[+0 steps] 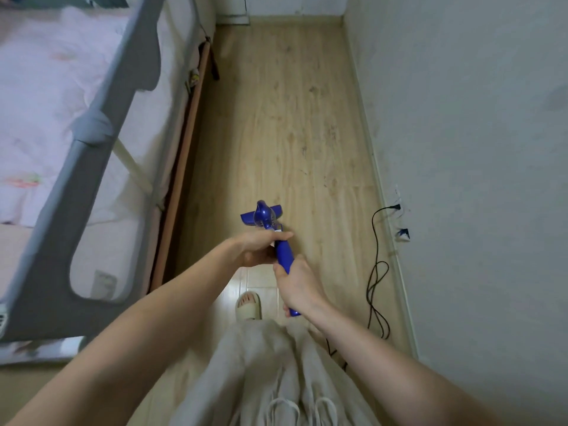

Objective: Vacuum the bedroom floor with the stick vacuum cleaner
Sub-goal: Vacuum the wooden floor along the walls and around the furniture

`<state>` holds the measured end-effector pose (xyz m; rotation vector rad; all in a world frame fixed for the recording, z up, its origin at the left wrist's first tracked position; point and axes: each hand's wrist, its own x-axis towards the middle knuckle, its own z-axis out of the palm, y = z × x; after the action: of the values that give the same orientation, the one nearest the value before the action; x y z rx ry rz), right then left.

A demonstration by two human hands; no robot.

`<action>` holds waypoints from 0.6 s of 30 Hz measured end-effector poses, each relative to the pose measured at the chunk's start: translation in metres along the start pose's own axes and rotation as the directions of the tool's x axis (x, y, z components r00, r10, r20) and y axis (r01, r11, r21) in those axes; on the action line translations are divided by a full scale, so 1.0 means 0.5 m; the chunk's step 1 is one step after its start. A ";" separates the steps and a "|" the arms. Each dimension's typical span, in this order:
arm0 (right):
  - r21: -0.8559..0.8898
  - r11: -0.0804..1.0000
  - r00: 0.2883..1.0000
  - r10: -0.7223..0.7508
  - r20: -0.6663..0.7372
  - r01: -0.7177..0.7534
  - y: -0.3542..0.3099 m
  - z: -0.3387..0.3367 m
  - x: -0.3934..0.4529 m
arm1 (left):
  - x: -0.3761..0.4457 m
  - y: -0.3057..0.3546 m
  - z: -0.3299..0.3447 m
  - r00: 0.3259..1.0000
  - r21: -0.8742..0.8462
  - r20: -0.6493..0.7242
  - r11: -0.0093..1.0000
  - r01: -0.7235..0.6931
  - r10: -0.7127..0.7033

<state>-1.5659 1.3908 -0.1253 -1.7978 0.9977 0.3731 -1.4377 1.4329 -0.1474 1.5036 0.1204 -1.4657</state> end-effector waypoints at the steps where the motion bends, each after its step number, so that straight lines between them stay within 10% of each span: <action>1: 0.000 1.000 1.000 -0.004 -0.004 0.004 -0.007 0.003 0.015 | 0.007 0.009 -0.007 1.000 0.000 -0.015 1.000 -0.002 0.002; 18: -0.083 0.996 0.998 0.028 -0.064 -0.033 -0.236 0.058 0.317 | 0.213 0.240 -0.237 1.000 -0.024 -0.004 1.000 -0.018 0.018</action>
<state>-1.3728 1.3619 -0.1673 -1.8819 1.0686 0.3843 -1.2471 1.3953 -0.1923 1.4843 0.1260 -1.4421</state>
